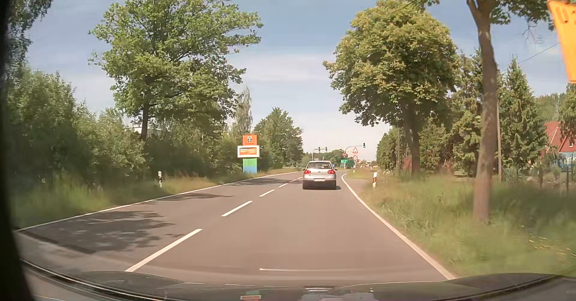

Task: Follow the waypoints while adhering to traffic rules and regulations

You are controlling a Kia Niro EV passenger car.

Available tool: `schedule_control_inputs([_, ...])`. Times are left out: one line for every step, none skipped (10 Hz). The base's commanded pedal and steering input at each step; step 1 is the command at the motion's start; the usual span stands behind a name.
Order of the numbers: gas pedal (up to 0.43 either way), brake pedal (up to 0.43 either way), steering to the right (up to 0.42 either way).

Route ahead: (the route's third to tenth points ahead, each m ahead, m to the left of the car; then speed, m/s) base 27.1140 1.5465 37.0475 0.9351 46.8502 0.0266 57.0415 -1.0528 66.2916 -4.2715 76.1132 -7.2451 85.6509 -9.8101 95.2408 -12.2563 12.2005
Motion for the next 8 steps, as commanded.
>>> schedule_control_inputs([0.110, 0.000, 0.017])
schedule_control_inputs([0.118, 0.000, 0.017])
schedule_control_inputs([0.118, 0.000, 0.017])
schedule_control_inputs([0.118, 0.000, 0.016])
schedule_control_inputs([0.118, 0.000, 0.016])
schedule_control_inputs([0.130, 0.000, 0.015])
schedule_control_inputs([0.130, 0.000, 0.014])
schedule_control_inputs([0.130, 0.000, 0.012])
